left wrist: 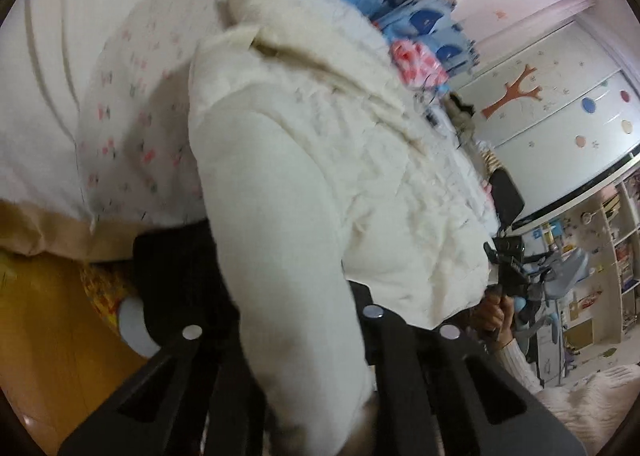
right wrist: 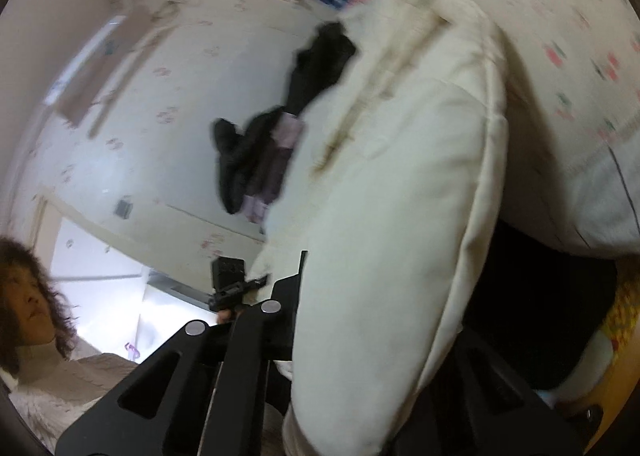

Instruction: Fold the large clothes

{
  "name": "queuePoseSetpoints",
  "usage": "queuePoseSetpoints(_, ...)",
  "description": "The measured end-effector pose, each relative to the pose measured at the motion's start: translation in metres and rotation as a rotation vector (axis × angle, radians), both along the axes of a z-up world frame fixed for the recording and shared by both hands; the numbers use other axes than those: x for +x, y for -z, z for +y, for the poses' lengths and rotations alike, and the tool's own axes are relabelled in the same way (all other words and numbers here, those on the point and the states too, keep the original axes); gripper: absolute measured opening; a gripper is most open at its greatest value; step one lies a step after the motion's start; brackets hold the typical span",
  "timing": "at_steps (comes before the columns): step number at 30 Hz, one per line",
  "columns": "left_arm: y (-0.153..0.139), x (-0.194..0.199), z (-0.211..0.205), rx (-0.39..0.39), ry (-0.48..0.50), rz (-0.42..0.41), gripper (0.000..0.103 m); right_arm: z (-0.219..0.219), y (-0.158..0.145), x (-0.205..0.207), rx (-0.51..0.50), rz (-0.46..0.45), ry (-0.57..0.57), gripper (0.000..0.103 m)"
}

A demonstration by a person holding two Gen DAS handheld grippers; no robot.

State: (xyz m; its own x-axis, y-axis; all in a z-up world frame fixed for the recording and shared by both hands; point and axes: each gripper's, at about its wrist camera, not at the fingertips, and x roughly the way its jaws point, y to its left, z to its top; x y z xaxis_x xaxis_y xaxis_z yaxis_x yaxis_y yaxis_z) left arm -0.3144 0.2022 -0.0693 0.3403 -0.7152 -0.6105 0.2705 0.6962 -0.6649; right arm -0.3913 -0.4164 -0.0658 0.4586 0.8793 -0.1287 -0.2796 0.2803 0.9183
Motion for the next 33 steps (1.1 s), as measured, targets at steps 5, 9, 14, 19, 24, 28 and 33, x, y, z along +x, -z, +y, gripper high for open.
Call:
queuePoseSetpoints(5, -0.034, -0.014, 0.010, -0.094, -0.009, -0.067, 0.008, 0.003, -0.027, -0.008, 0.050, -0.083, -0.014, 0.011)
queuePoseSetpoints(9, -0.040, -0.021, 0.018, -0.145, -0.012, -0.058, 0.008, -0.003, -0.029, -0.012, 0.090, -0.082, 0.003, 0.011)
queuePoseSetpoints(14, -0.054, 0.007, 0.032, -0.258, -0.095, -0.072, 0.008, -0.015, -0.042, 0.022, 0.134, -0.117, 0.034, 0.011)
queuePoseSetpoints(19, -0.104, 0.061, 0.024, -0.265, -0.150, -0.183, 0.008, -0.018, -0.087, 0.087, 0.120, -0.196, 0.070, 0.011)
queuePoseSetpoints(24, -0.128, 0.125, 0.011, -0.229, -0.235, -0.231, 0.008, -0.018, -0.113, 0.172, 0.073, -0.161, 0.142, 0.011)
queuePoseSetpoints(28, -0.127, 0.184, 0.008, -0.223, -0.320, -0.240, 0.008, -0.021, -0.113, 0.238, 0.052, -0.103, 0.207, 0.012)
queuePoseSetpoints(33, -0.113, 0.247, 0.003, -0.192, -0.412, -0.246, 0.008, -0.016, -0.100, 0.314, 0.013, -0.026, 0.281, 0.012)
